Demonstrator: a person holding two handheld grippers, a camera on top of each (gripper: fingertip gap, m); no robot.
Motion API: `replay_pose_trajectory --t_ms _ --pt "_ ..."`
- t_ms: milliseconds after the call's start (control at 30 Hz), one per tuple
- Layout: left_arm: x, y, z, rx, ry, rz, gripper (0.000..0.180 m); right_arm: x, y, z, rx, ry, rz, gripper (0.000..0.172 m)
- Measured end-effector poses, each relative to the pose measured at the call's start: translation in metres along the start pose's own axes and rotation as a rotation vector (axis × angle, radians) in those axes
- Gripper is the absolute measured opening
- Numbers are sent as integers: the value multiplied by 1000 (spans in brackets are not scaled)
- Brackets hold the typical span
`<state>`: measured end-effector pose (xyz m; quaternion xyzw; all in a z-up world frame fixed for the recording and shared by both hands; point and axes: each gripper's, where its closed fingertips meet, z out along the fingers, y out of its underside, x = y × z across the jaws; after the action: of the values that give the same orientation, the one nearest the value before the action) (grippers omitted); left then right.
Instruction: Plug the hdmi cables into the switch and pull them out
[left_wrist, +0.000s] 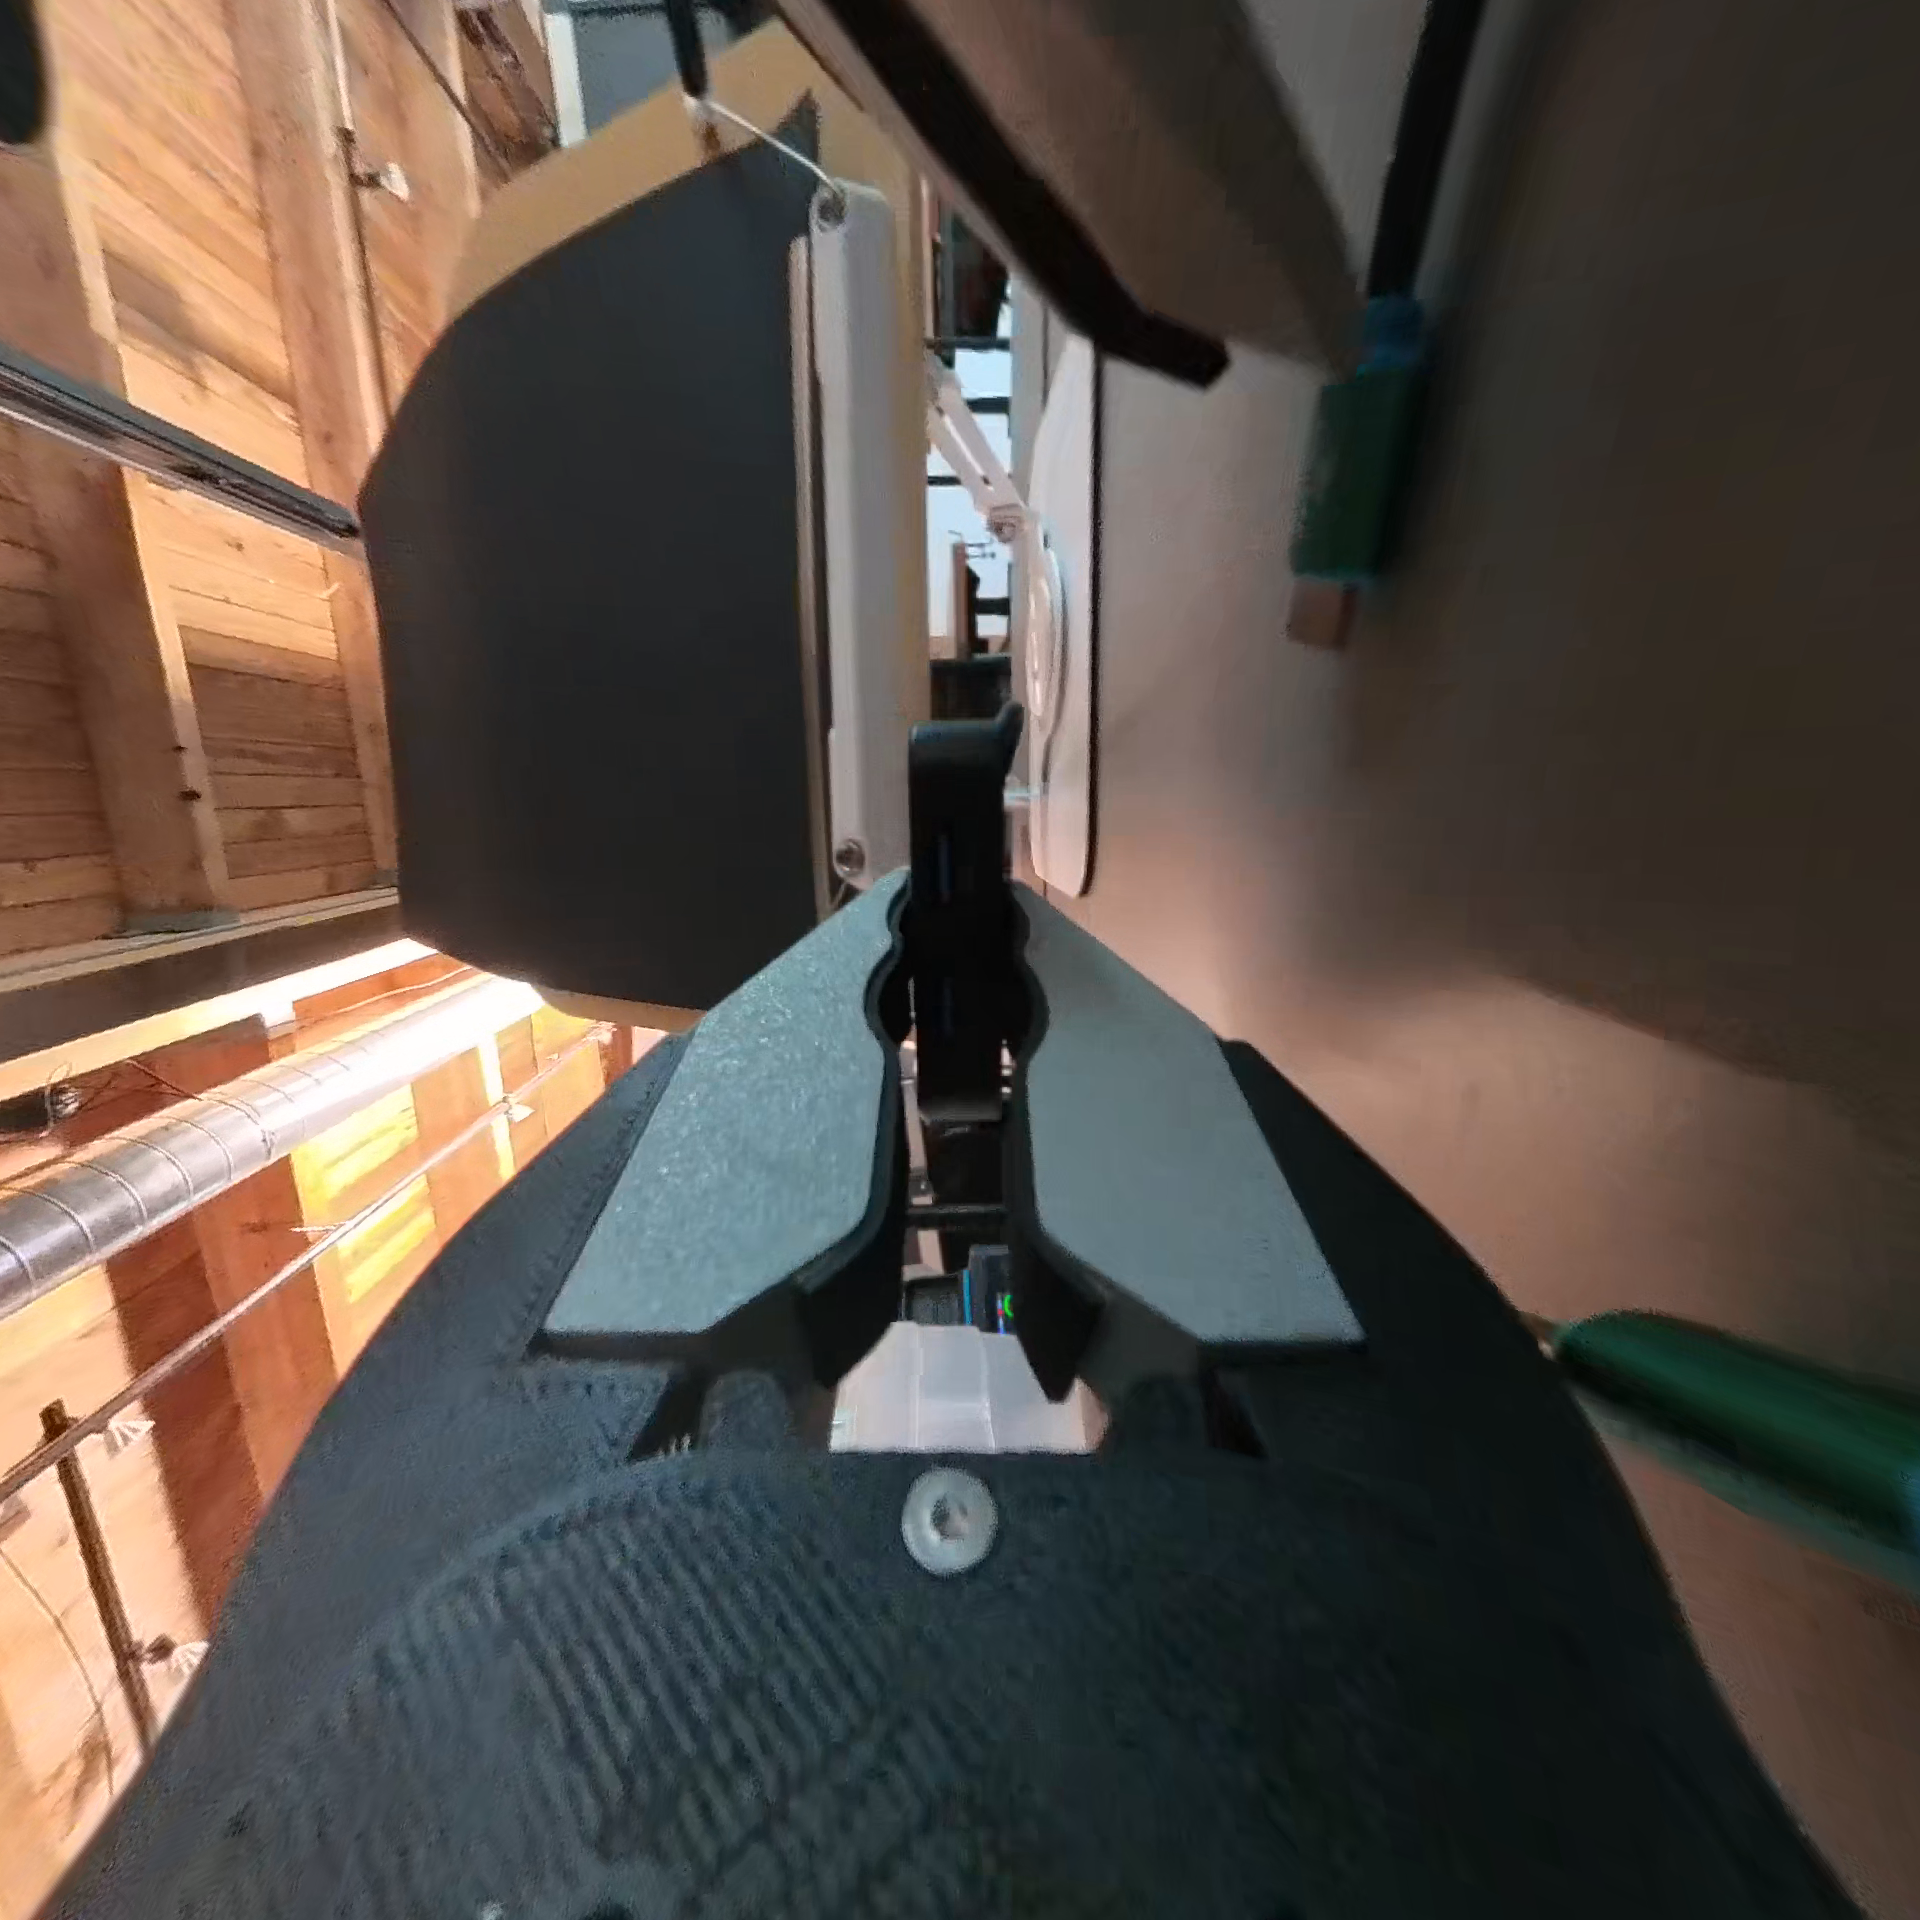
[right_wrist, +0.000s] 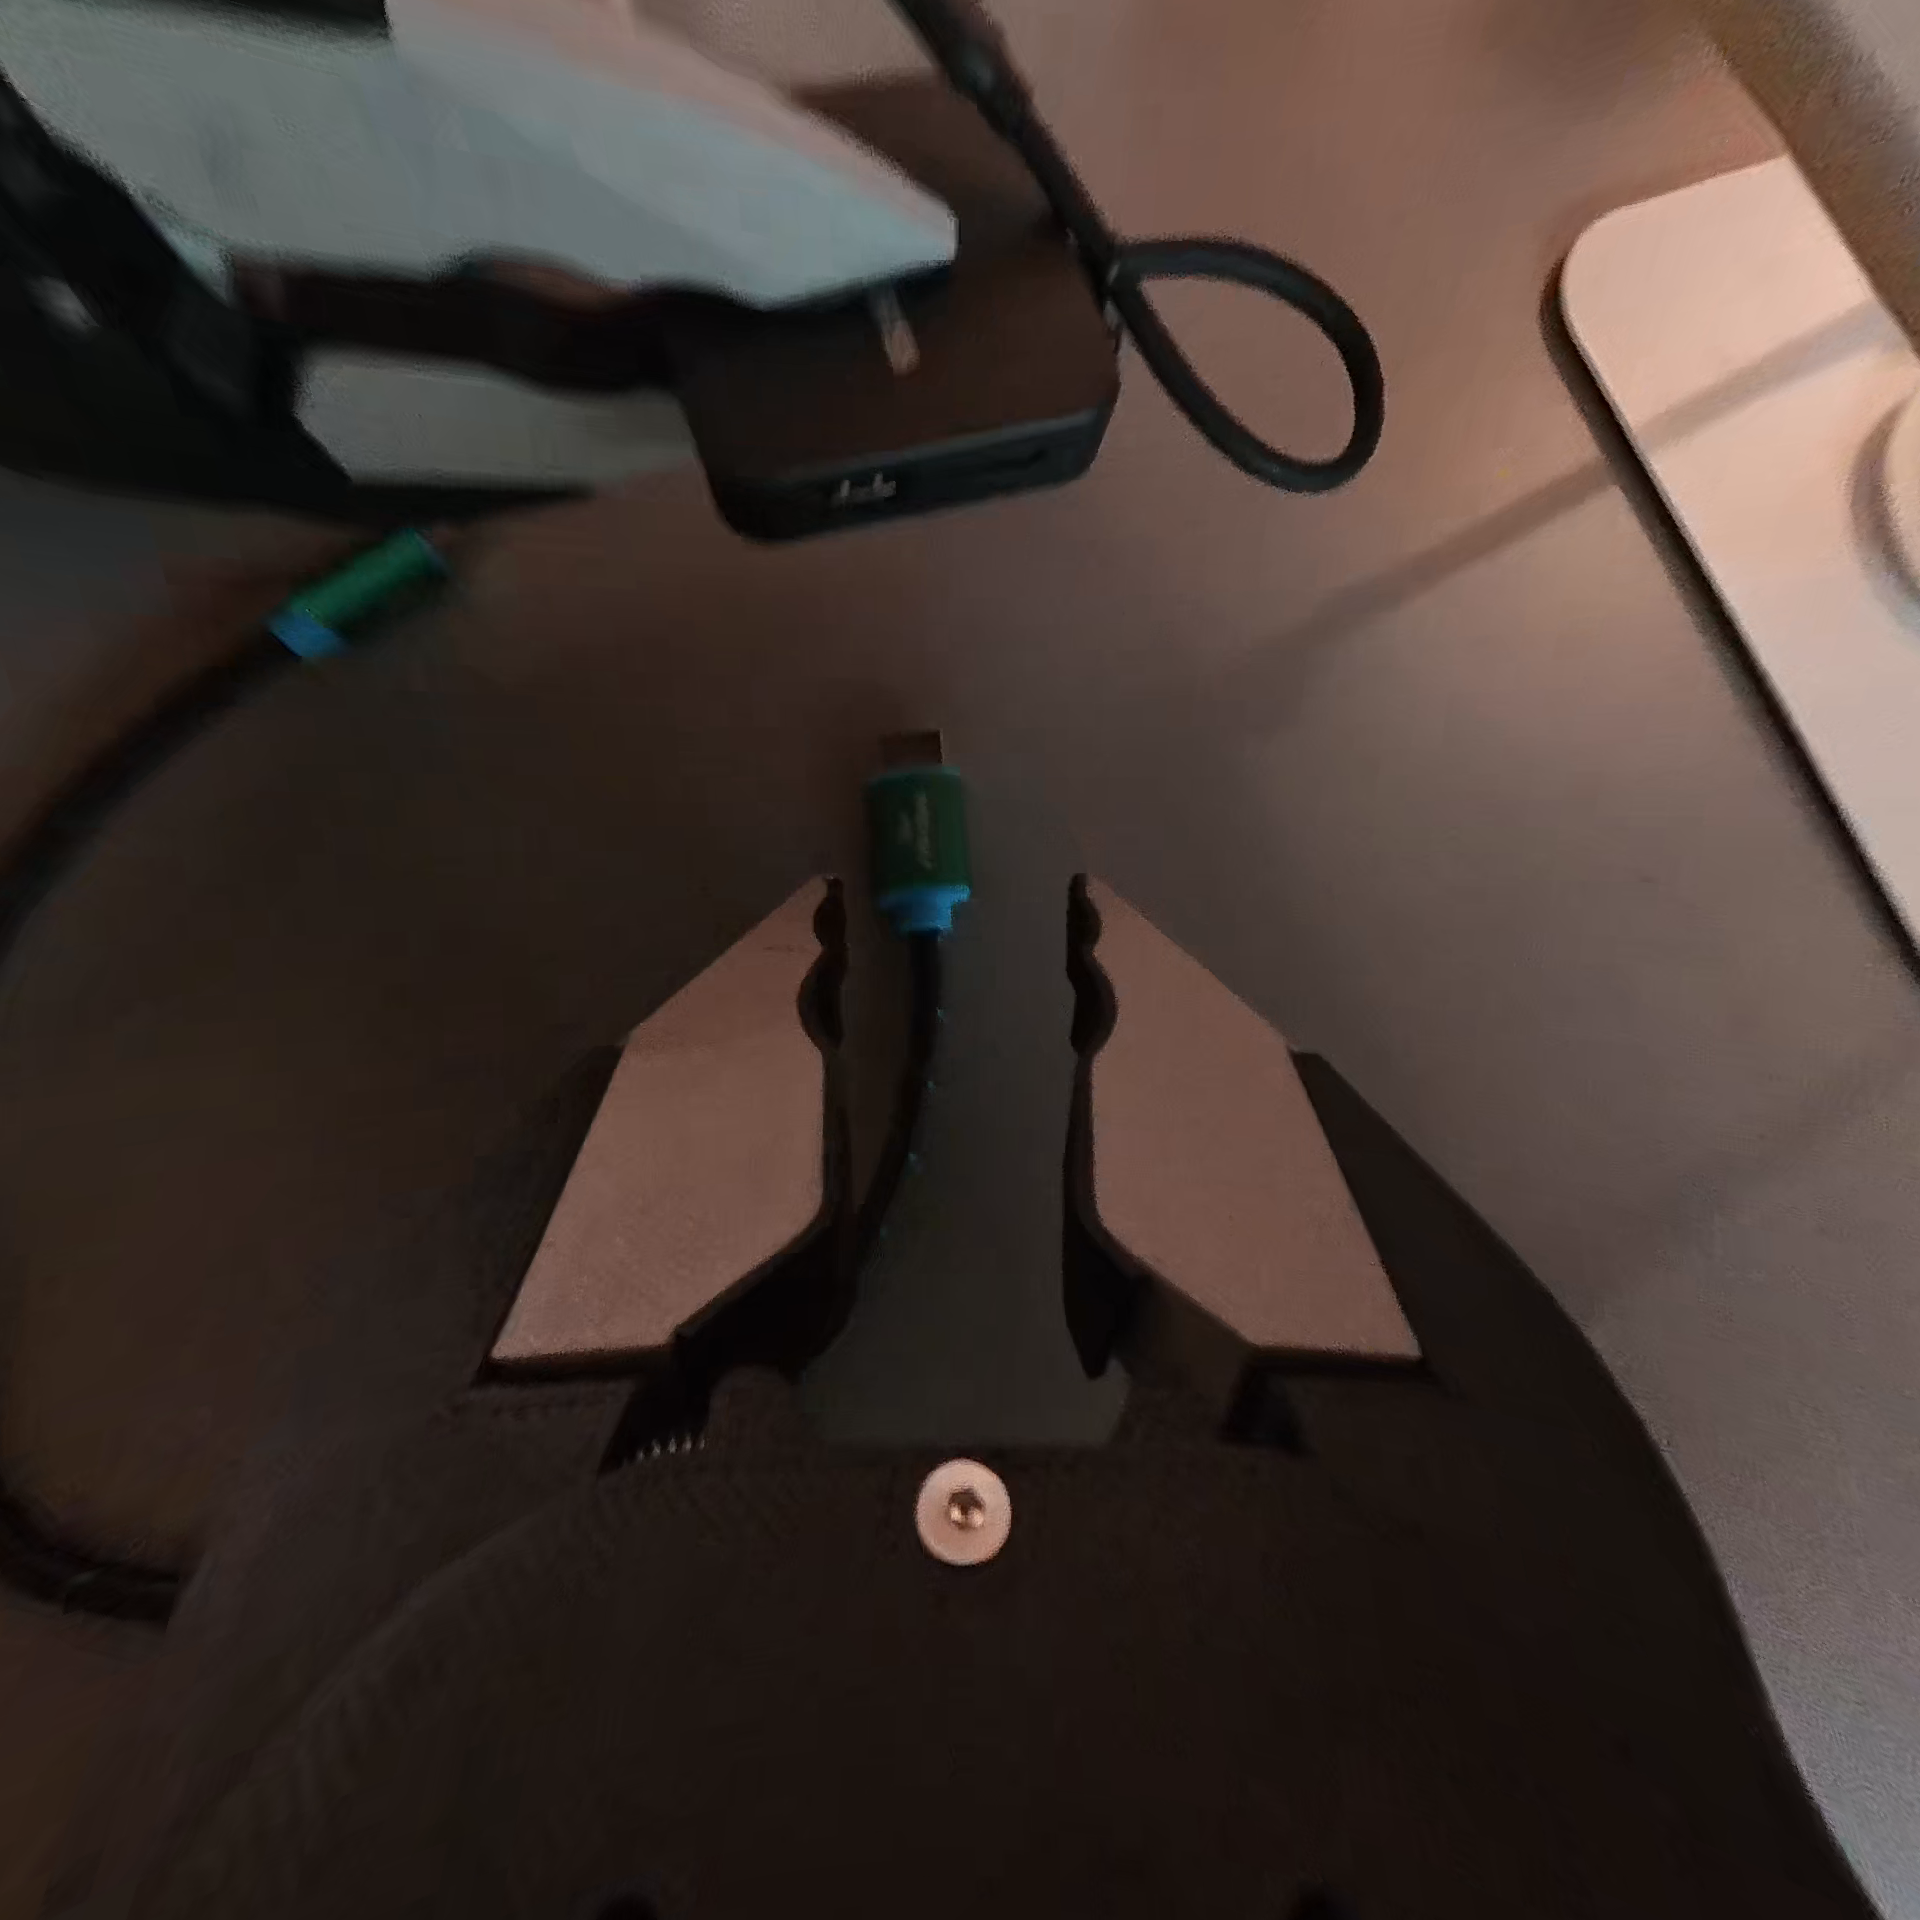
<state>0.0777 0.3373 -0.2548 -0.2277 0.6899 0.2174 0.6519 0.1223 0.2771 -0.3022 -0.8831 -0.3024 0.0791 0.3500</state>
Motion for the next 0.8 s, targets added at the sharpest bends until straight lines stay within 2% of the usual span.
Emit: replay_pose_trajectory --t_ms 100,233,467,600,800 --pt "3 -1 1 10 26 -44 11 4 10 4 -71 93 -101 36" --pt "4 -6 0 29 37 -65 11 -1 7 8 -67 108 -166 30" --pt "4 -11 0 43 24 -25 11 -5 7 13 2 -41 -23 13" --pt "1 -11 0 38 -6 16 12 -1 5 12 -3 -35 21 11" --pt "-3 -7 2 17 -44 81 11 -8 -19 -9 114 -56 24 8"
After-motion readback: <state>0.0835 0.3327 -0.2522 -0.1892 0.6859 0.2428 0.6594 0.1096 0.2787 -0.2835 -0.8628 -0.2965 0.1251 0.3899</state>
